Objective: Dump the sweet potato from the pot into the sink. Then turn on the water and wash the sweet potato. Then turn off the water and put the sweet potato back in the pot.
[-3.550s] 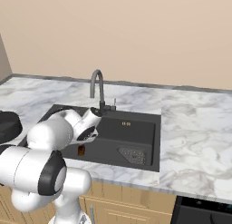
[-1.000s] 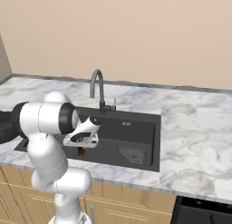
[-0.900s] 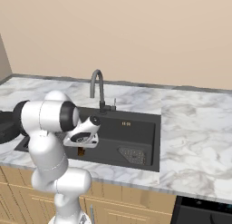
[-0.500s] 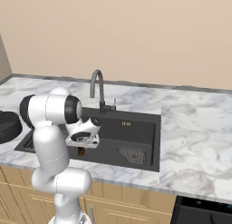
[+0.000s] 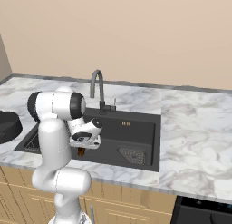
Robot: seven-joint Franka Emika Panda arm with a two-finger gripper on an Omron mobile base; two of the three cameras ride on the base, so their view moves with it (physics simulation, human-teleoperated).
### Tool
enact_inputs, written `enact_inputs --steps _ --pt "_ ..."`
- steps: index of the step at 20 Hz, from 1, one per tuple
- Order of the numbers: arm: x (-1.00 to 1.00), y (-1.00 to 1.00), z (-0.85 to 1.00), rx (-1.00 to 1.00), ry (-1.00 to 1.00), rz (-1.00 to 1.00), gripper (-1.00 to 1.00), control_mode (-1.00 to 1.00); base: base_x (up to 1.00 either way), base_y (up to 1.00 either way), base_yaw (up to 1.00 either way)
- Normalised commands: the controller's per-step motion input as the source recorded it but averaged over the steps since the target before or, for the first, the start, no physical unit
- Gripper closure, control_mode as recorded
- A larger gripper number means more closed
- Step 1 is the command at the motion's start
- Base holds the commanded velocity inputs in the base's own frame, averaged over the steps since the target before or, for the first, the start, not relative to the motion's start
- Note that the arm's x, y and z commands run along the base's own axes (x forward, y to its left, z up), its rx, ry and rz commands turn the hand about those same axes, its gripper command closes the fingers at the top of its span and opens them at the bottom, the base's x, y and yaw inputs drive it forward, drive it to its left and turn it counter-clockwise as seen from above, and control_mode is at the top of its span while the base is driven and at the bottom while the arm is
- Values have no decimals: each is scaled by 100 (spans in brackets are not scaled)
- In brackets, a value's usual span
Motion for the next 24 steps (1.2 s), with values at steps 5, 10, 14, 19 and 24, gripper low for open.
enact_inputs --steps 5,10,14,19,24 --pt "20 8 -21 0 0 -1 -100 -100 0 0 0" --pt "27 12 -17 0 0 -2 -100 -100 0 0 0" --pt "23 13 -18 0 0 -3 -100 -100 0 0 0" --pt "14 3 -21 0 0 -3 -100 -100 0 0 0" --pt "10 0 -21 0 0 -4 -100 -100 0 0 0"
